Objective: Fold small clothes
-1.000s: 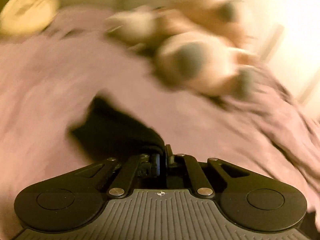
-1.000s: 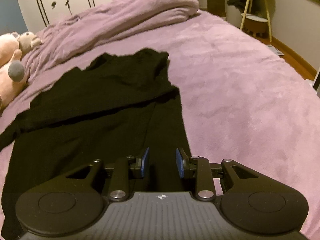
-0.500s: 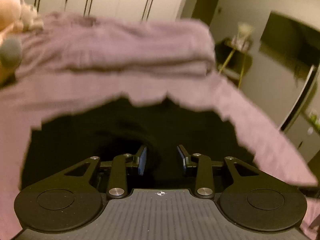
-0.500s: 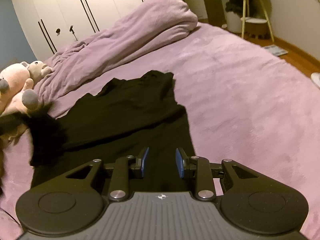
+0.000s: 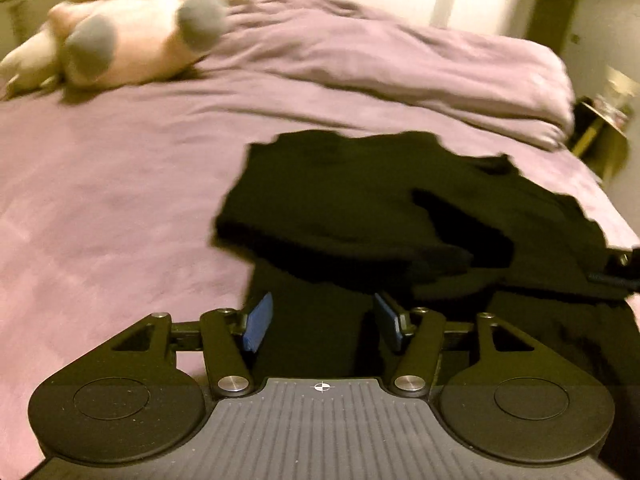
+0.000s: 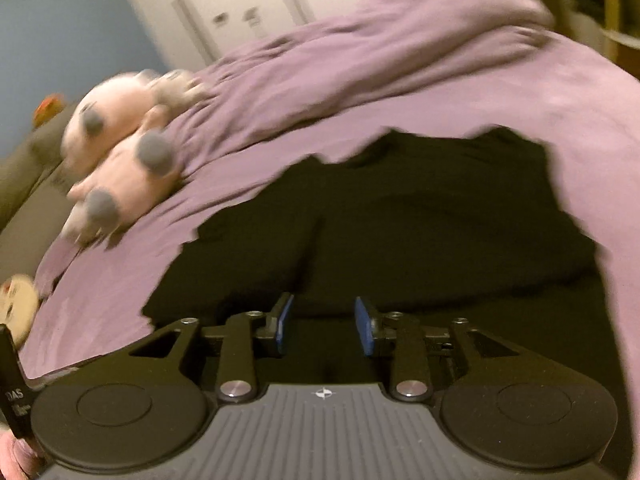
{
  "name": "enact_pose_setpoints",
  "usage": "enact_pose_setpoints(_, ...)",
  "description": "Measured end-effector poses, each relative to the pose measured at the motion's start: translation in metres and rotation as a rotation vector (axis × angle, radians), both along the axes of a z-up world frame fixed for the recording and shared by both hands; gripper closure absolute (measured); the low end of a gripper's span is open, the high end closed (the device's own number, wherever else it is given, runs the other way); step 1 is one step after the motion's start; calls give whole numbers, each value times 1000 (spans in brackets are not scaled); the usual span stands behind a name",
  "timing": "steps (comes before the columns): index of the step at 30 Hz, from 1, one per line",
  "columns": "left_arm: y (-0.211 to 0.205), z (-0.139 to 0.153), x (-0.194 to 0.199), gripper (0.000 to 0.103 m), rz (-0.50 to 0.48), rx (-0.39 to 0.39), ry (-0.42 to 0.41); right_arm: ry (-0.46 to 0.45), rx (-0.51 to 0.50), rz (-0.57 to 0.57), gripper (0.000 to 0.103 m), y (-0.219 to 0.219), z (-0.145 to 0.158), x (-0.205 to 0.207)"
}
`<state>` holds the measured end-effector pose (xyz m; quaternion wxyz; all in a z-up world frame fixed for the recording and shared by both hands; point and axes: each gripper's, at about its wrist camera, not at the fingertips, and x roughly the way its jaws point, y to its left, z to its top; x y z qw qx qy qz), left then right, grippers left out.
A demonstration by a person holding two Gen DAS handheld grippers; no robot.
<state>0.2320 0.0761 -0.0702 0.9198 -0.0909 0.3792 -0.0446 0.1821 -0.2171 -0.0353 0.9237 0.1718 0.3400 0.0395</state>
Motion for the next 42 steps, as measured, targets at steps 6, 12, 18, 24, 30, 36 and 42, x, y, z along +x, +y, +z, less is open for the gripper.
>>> enact_pose_setpoints(6,19,-3,0,40,78,-25,22,-21,-103,153,59,61,6,59)
enact_pose_setpoints(12,31,-3,-2,40,107,-15,28,65,-290,164,96,91,-26,96)
enact_pose_setpoints(18,31,-6,-3,40,116,-15,29,-192,-173,-75,97,34,13,50)
enact_pose_setpoints(24,20,-5,-4,39,108,22,27,-120,6,-268,87,-47,-14,6)
enact_pose_setpoints(30,9,5,8,39,69,52,15,-38,118,-361,81,-90,-35,-8)
enact_pose_setpoints(36,0,13,28,37,52,34,5,-45,113,-319,70,-96,-28,16)
enact_pose_setpoints(42,-3,5,42,37,34,49,29,31,12,-264,68,-107,-37,56)
